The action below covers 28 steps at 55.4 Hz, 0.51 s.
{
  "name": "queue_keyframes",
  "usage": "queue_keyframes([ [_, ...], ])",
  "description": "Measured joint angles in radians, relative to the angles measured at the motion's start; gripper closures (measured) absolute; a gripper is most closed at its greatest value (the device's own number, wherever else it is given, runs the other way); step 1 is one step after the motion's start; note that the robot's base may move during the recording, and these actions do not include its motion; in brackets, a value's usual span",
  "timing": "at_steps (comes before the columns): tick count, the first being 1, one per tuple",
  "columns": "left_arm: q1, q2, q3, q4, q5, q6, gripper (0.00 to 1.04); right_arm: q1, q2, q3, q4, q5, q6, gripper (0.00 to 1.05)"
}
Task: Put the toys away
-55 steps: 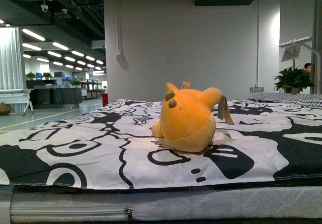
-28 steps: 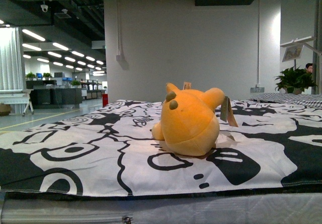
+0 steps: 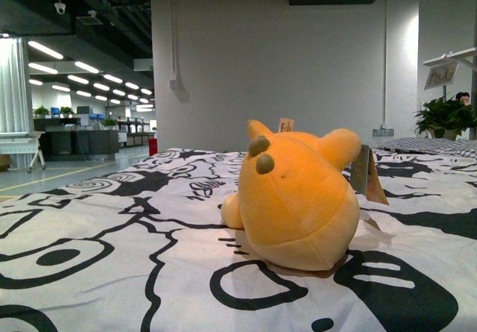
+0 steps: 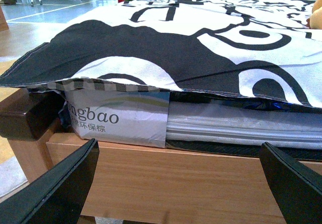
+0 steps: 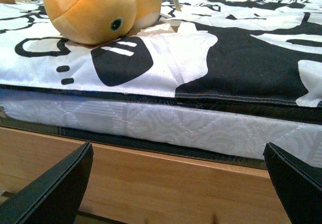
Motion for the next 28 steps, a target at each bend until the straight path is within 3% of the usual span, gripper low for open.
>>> queue_keyframes([
  [3,0.000,0.000,0.000,0.000,-0.001,0.000,0.06,-0.031,0.020,0.006,-0.011,-0.114,0.026,0.00],
  [5,0.000,0.000,0.000,0.000,-0.001,0.000,0.06,-0.100,0.075,0.019,-0.004,-0.294,0.063,0.00],
  [8,0.000,0.000,0.000,0.000,0.000,0.000,0.06,-0.170,0.162,0.043,0.042,-0.485,0.112,0.00],
  [12,0.000,0.000,0.000,0.000,0.000,0.000,0.06,-0.214,0.272,0.085,0.142,-0.649,0.161,0.00],
  [20,0.000,0.000,0.000,0.000,0.000,0.000,0.06,-0.184,0.441,0.172,0.297,-0.619,0.177,0.00],
  [28,0.000,0.000,0.000,0.000,0.000,0.000,0.06,-0.049,0.655,0.284,0.426,-0.498,0.151,0.00],
])
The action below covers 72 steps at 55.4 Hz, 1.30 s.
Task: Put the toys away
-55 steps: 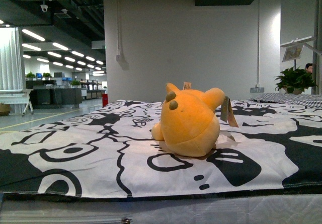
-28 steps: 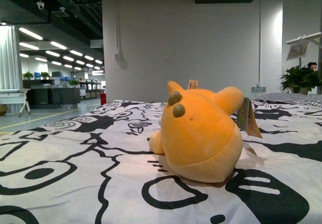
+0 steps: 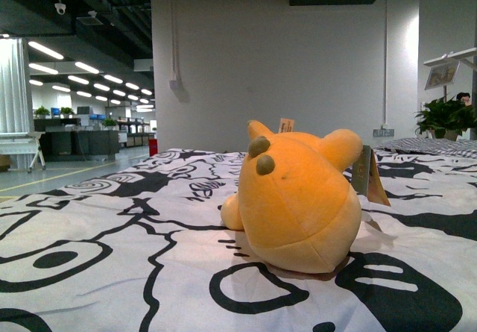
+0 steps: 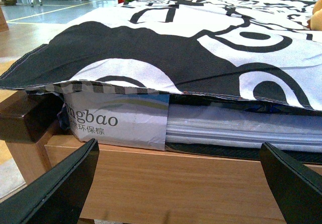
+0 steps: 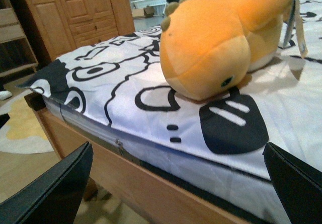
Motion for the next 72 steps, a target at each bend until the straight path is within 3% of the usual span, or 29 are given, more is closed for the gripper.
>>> queue_keyframes([
  [22,0.000,0.000,0.000,0.000,0.000,0.000,0.06,0.303,0.490,0.472,0.074,0.342,-0.123,0.00],
  [38,0.000,0.000,0.000,0.000,0.000,0.000,0.06,0.426,0.779,0.684,0.055,0.641,-0.364,0.00],
  [59,0.000,0.000,0.000,0.000,0.000,0.000,0.06,0.428,0.991,0.827,0.018,0.876,-0.483,0.00],
  [72,0.000,0.000,0.000,0.000,0.000,0.000,0.06,0.360,1.028,0.833,0.035,0.929,-0.500,0.00],
])
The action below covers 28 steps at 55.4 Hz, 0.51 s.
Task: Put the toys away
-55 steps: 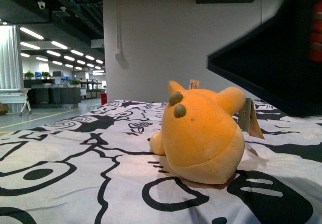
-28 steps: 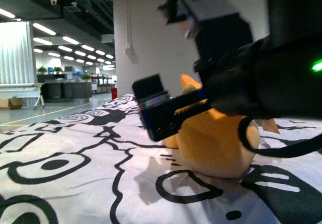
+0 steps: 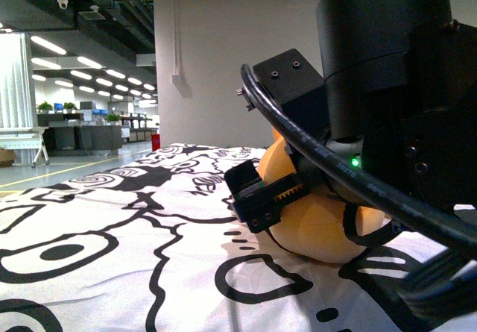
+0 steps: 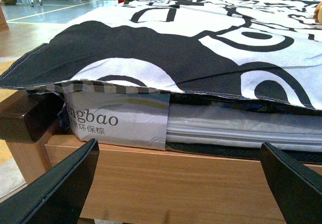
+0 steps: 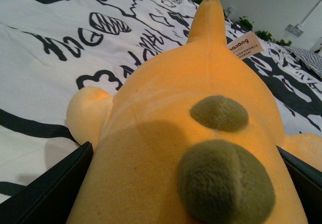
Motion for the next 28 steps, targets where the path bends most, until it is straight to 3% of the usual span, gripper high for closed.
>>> queue_keyframes([
  [11,0.000,0.000,0.000,0.000,0.000,0.000,0.06,-0.051,-0.002,-0.002,-0.105,-0.060,0.078,0.01],
  [28,0.000,0.000,0.000,0.000,0.000,0.000,0.06,-0.066,-0.040,-0.024,-0.138,-0.141,0.171,0.41],
])
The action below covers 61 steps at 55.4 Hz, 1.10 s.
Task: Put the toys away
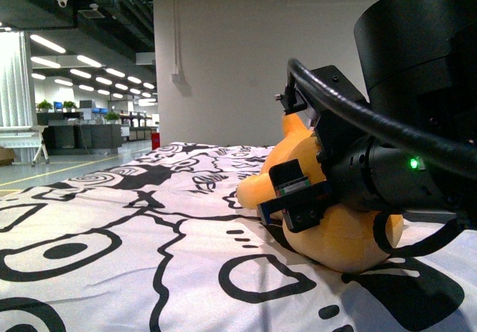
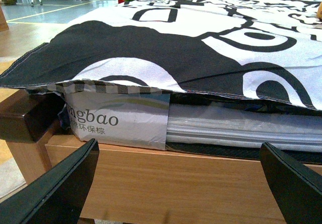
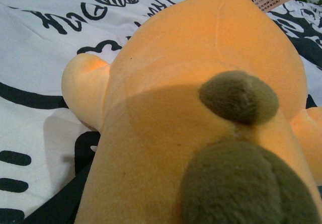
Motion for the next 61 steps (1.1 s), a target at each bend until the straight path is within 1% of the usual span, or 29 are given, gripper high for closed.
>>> queue_keyframes([
  [6,0.000,0.000,0.000,0.000,0.000,0.000,0.06,-0.007,-0.020,0.002,-0.020,-0.035,0.033,0.54],
  [15,0.000,0.000,0.000,0.000,0.000,0.000,0.06,-0.022,-0.052,0.027,-0.065,-0.095,0.079,0.69],
  [19,0.000,0.000,0.000,0.000,0.000,0.000,0.06,-0.036,-0.082,0.049,-0.090,-0.140,0.108,0.78],
  [22,0.000,0.000,0.000,0.000,0.000,0.000,0.06,-0.051,-0.122,0.063,-0.104,-0.188,0.126,0.84],
  [23,0.000,0.000,0.000,0.000,0.000,0.000,0.06,-0.058,-0.142,0.065,-0.108,-0.219,0.136,0.86],
  [28,0.000,0.000,0.000,0.000,0.000,0.000,0.06,-0.082,-0.210,0.067,-0.117,-0.290,0.156,0.86],
  [32,0.000,0.000,0.000,0.000,0.000,0.000,0.06,-0.106,-0.267,0.066,-0.119,-0.367,0.176,0.86],
  [39,0.000,0.000,0.000,0.000,0.000,0.000,0.06,-0.168,-0.393,0.014,-0.114,-0.489,0.216,0.86],
  [48,0.000,0.000,0.000,0.000,0.000,0.000,0.06,-0.270,-0.589,-0.159,-0.087,-0.648,0.269,0.86],
  [61,0.000,0.000,0.000,0.000,0.000,0.000,0.06,-0.426,-0.819,-0.424,-0.034,-0.807,0.341,0.86],
])
